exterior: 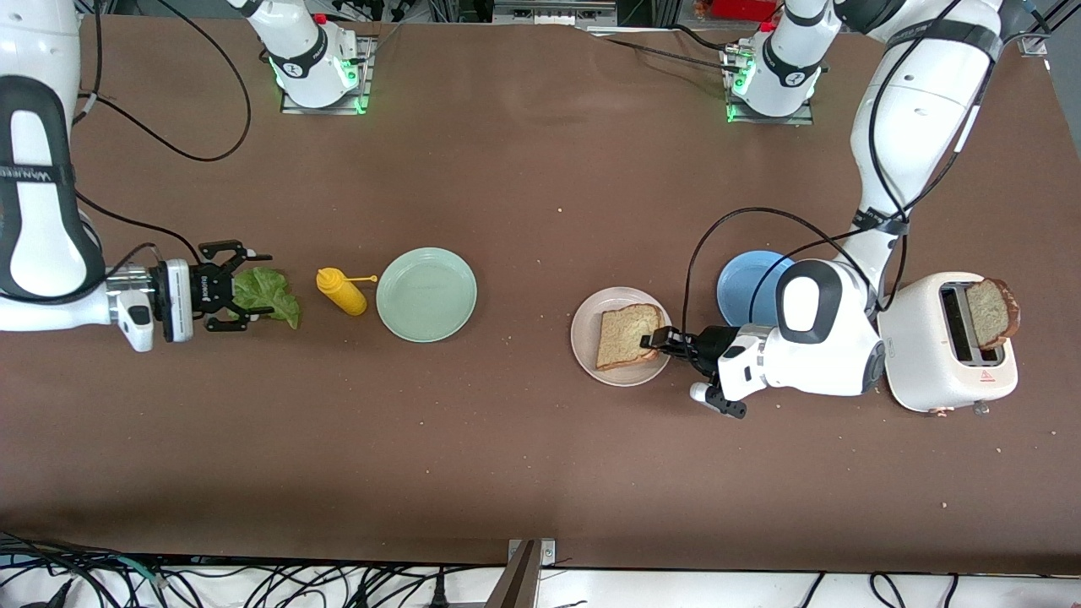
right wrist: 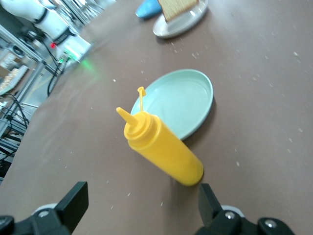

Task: Make sandwich in beige plate with both arms
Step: 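Carry the bread to the beige plate while the right gripper reaches the bottle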

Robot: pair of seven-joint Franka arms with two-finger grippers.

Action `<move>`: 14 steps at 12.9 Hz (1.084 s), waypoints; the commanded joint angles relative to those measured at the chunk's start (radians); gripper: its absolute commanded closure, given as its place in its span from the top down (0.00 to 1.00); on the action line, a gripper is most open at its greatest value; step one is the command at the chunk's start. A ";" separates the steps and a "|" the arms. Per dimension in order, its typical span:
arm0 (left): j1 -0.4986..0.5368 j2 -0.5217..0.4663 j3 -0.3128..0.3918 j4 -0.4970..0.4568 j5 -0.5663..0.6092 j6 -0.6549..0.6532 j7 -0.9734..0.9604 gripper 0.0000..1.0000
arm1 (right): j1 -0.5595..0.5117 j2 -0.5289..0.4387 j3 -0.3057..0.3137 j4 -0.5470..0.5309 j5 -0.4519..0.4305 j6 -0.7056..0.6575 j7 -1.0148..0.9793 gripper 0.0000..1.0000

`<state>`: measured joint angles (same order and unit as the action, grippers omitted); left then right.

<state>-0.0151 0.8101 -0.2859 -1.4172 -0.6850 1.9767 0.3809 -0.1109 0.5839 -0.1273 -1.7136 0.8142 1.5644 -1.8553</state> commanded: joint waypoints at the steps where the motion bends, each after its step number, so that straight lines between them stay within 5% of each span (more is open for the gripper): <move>1: -0.006 0.043 0.002 0.010 -0.034 -0.009 0.052 0.00 | -0.032 0.045 0.005 0.019 0.068 -0.047 -0.140 1.00; 8: -0.074 0.070 0.001 0.010 -0.130 0.040 0.061 0.00 | -0.032 0.177 0.012 0.017 0.218 -0.086 -0.445 1.00; 9: -0.068 0.069 0.002 0.009 -0.128 0.039 0.078 0.24 | -0.032 0.177 0.012 0.005 0.232 -0.084 -0.461 1.00; 10: -0.063 0.066 0.007 0.007 -0.127 0.040 0.096 0.96 | -0.035 0.177 0.012 -0.006 0.238 -0.083 -0.481 1.00; 14: -0.057 0.003 0.019 0.009 0.061 0.039 0.138 1.00 | -0.036 0.177 0.012 -0.067 0.281 -0.072 -0.577 1.00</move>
<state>-0.0758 0.8675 -0.2740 -1.3999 -0.7104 2.0183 0.5037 -0.1400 0.7665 -0.1177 -1.7522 1.0648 1.4976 -2.3776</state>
